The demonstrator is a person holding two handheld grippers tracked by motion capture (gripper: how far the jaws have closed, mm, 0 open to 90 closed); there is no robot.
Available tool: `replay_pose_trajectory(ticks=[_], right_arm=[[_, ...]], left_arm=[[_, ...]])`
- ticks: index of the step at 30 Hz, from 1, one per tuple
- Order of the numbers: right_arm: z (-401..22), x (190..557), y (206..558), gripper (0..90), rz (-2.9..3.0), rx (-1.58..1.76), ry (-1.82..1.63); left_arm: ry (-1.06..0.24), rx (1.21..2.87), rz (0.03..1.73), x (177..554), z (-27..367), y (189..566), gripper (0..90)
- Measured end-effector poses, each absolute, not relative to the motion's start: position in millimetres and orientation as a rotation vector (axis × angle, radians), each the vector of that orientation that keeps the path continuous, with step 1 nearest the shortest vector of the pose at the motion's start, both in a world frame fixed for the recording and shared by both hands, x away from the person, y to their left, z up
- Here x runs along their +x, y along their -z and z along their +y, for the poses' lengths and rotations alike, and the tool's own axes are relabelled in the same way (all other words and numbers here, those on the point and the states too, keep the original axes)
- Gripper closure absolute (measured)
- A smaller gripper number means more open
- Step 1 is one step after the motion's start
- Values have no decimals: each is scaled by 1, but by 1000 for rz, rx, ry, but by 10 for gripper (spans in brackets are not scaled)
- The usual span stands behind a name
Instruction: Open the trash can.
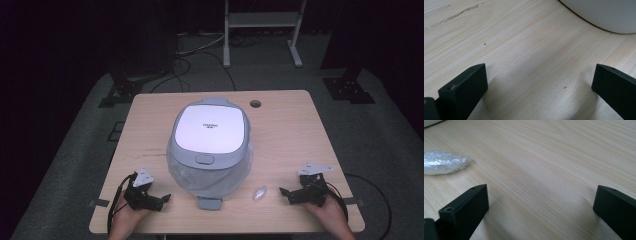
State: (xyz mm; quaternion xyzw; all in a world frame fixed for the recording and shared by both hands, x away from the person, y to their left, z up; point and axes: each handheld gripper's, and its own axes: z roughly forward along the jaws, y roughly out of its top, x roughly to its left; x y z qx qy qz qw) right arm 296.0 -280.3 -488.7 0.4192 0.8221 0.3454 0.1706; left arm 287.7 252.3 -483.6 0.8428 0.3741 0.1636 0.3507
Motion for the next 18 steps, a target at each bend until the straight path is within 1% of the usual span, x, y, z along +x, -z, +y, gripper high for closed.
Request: replay_pose_trajectory(ticks=[5,7,13,16,18], right_arm=[[-280,296,489,0,2335,1191,-981],[-280,296,489,0,2335,1191,-981],[-280,296,489,0,2335,1191,-982],[-280,296,489,0,2335,1191,-981],[-280,296,489,0,2335,1191,-982]], left_arm=[[-419,2182,949,288,254,483,4],[-414,2173,944,289,257,483,36],[-402,2171,934,287,259,481,52],[-399,2156,925,286,260,478,79],[-399,2146,919,285,261,476,116]])
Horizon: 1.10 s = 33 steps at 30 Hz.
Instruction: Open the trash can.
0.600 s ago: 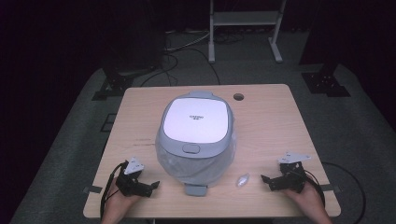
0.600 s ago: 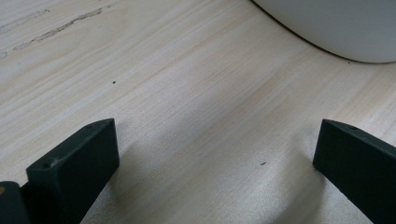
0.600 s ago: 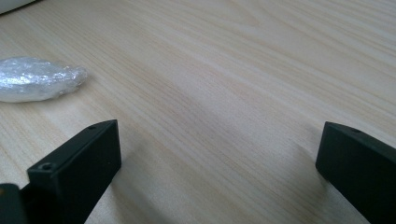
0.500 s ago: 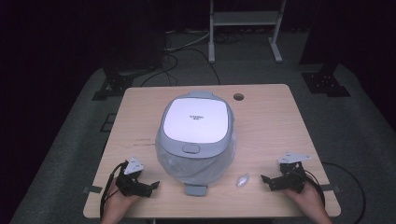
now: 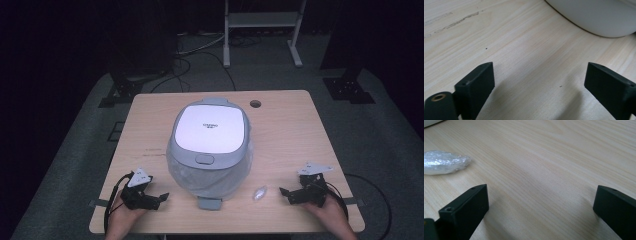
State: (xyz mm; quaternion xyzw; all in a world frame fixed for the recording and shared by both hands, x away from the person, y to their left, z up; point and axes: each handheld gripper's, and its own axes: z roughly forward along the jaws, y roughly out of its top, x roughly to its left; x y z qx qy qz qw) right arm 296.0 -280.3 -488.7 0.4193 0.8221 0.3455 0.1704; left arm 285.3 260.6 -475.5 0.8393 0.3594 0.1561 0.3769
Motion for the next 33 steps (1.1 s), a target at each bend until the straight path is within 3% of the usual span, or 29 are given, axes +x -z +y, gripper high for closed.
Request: replay_pose_trajectory(ticks=[10,11,33], right_arm=[[-280,296,489,0,2335,1191,-982],[-280,296,489,0,2335,1191,-981],[-280,296,489,0,2335,1191,-981]], left_arm=[[-386,2105,894,282,264,466,169],[-390,2100,877,280,265,464,210],[-334,2042,806,279,265,439,432]])
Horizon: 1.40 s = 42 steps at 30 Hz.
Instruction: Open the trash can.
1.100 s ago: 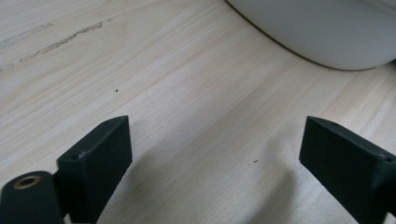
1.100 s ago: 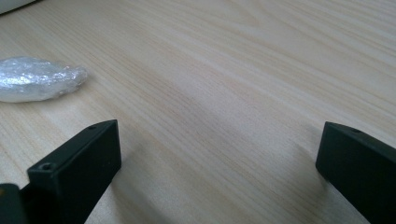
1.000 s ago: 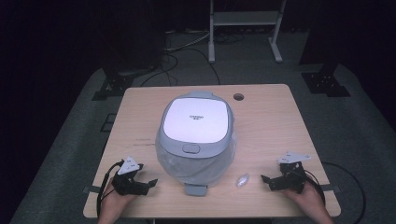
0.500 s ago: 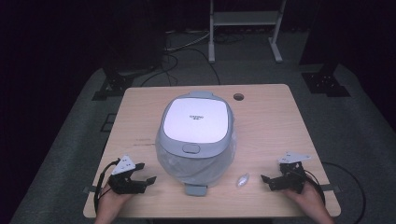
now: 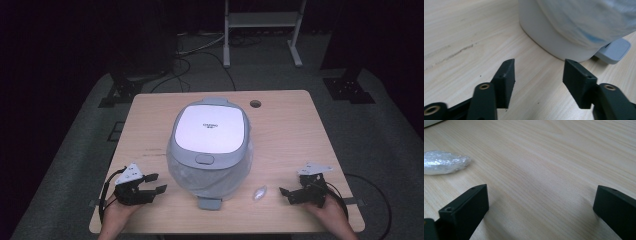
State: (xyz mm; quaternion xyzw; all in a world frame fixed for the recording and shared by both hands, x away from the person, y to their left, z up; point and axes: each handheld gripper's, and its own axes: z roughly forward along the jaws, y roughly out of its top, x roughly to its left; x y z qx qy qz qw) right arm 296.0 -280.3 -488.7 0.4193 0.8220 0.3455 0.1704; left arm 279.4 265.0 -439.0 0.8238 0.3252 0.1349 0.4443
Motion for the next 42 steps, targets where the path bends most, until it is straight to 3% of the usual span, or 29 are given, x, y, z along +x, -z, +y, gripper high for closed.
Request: replay_pose_trajectory(ticks=[11,29,42], right_arm=[[-280,296,489,0,2336,1190,-981],[-280,296,489,0,2336,1190,-981],[-280,296,489,0,2335,1190,-981]], left_arm=[[-301,2015,784,280,265,424,633],[-251,1959,723,278,262,386,874],[-248,1917,656,275,264,354,891]])
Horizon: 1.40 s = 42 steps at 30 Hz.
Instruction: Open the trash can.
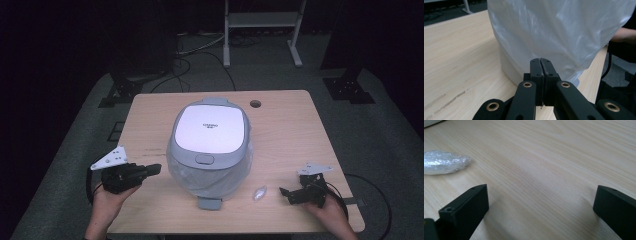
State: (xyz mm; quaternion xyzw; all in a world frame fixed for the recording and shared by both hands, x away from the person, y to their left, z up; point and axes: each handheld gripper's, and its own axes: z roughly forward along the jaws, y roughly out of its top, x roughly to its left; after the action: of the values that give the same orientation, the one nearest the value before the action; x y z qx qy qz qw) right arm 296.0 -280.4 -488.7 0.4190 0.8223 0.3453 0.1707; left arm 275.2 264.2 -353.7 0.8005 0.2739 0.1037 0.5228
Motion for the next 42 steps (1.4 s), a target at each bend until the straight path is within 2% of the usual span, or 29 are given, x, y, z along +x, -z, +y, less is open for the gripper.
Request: replay_pose_trajectory(ticks=[18,42], right_arm=[[-280,296,489,0,2336,1190,-981],[-280,296,489,0,2336,1190,-981]], left_arm=[[-210,1853,575,270,262,313,891],[-151,1803,408,260,224,269,890]])
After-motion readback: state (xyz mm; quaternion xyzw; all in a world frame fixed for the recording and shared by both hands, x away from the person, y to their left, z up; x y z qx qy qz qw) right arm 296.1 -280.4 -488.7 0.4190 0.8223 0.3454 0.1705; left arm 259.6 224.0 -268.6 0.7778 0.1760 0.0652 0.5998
